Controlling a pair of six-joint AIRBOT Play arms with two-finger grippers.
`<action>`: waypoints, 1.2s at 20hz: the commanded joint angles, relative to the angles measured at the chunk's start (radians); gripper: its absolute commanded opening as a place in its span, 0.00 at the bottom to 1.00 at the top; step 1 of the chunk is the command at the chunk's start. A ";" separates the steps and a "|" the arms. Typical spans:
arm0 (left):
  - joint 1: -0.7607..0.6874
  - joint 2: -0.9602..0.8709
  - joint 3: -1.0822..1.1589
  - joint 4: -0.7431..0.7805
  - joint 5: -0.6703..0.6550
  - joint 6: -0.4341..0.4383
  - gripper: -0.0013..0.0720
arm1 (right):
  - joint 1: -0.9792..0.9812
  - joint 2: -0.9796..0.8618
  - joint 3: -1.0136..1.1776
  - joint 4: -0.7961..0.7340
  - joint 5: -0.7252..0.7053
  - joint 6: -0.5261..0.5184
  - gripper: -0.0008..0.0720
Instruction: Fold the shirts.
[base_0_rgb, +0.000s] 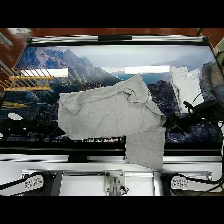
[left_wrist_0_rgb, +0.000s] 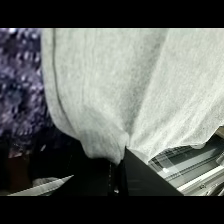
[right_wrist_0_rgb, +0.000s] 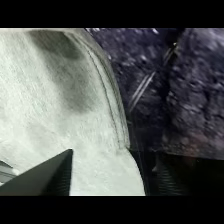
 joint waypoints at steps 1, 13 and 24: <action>0.000 0.004 0.001 -0.001 -0.003 0.002 0.07 | 0.000 -0.036 -0.007 0.032 0.029 -0.012 0.77; -0.001 0.105 0.172 -0.001 -0.056 0.036 0.07 | 0.155 0.077 0.108 0.153 -0.028 -0.138 0.11; 0.000 0.632 1.300 -0.004 0.295 0.036 0.07 | 0.161 0.709 1.015 0.080 0.544 -0.180 0.11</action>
